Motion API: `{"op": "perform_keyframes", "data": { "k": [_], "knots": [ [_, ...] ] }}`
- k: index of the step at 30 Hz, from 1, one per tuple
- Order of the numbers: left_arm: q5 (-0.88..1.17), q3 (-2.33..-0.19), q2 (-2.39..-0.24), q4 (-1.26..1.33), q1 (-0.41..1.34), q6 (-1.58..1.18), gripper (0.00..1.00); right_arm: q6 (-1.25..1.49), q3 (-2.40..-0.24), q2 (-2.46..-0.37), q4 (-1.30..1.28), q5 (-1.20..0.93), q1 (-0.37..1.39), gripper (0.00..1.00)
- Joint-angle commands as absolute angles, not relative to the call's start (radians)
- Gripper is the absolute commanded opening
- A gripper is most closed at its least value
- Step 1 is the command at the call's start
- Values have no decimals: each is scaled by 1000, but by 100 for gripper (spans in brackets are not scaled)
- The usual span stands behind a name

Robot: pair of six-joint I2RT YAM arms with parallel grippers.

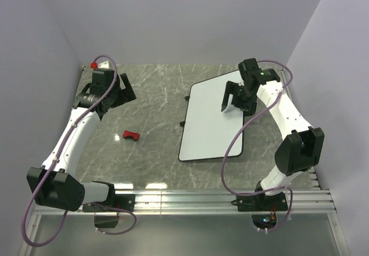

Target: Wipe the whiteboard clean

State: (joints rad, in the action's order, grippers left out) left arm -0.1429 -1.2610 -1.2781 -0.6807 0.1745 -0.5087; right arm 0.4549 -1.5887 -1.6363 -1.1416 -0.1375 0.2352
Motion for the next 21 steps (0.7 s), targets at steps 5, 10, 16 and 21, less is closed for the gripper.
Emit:
{"op": "perform_keyframes", "data": {
  "k": [5, 10, 16, 21],
  "knots": [
    [-140, -1249, -1287, -609, 178, -488, 99, 448, -1583, -1589, -1149, -2, 183, 92],
    [-140, -1216, -1299, -580, 178, -491, 99, 463, -1595, -1589, -1152, 46, 160, 93],
    [-141, -1189, -1321, -554, 178, -489, 99, 485, -1627, -1575, -1167, 100, 124, 93],
    [-158, -1154, -1338, -517, 178, -477, 100, 509, -1730, -1540, -1180, -38, 94, 93]
  ]
}}
